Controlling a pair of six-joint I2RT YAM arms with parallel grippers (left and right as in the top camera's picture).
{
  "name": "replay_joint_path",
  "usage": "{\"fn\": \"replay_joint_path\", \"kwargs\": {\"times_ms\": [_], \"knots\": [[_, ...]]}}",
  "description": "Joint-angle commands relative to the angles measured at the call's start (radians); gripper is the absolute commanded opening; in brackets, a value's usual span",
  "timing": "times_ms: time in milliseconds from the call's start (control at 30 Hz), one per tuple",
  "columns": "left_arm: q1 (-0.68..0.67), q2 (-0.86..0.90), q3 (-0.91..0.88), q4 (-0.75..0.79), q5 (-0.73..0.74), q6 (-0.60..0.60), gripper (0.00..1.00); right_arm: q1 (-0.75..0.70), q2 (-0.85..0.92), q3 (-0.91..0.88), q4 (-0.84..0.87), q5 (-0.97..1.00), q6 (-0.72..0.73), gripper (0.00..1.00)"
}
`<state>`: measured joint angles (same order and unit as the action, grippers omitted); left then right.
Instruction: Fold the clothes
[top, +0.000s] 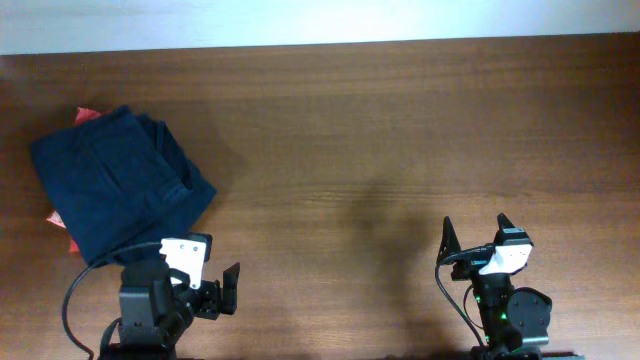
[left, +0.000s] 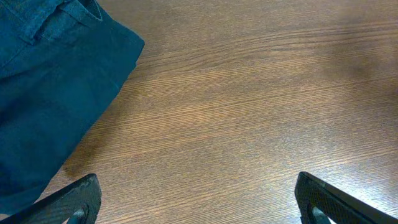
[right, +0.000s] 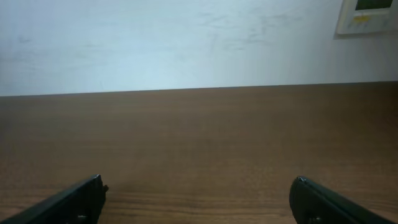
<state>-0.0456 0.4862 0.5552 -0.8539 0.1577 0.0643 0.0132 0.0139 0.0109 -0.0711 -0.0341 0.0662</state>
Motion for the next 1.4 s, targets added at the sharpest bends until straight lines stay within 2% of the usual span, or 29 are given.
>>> {"fn": "replay_joint_path", "kwargs": {"times_ms": [0, 400, 533, 700, 967, 1100, 1367], "knots": [[0.005, -0.005, -0.003, 0.0, 0.003, 0.009, 0.99, -0.008, -0.01, -0.005, -0.003, -0.006, -0.006, 0.99], [0.004, -0.006, -0.003, -0.001, -0.005, 0.016, 0.99, -0.008, -0.01, -0.005, -0.003, -0.006, -0.007, 0.99], [-0.002, -0.075, -0.016, -0.007, -0.027, 0.033, 0.99, -0.008, -0.01, -0.005, -0.003, -0.006, -0.007, 0.99], [-0.002, -0.207, -0.153, 0.178, -0.032, 0.066, 0.99, -0.008, -0.01, -0.005, -0.003, -0.006, -0.006, 0.99], [-0.01, -0.44, -0.476, 0.629, -0.036, 0.066, 0.99, -0.008, -0.01, -0.005, -0.003, -0.006, -0.006, 0.99], [-0.025, -0.481, -0.548, 0.82, -0.085, 0.066, 0.99, -0.008, -0.01, -0.005, -0.003, -0.006, -0.007, 0.99], [-0.029, -0.481, -0.547, 0.778, -0.113, 0.065, 0.99, -0.008, -0.01, -0.005, -0.003, -0.006, -0.007, 0.99]]}}
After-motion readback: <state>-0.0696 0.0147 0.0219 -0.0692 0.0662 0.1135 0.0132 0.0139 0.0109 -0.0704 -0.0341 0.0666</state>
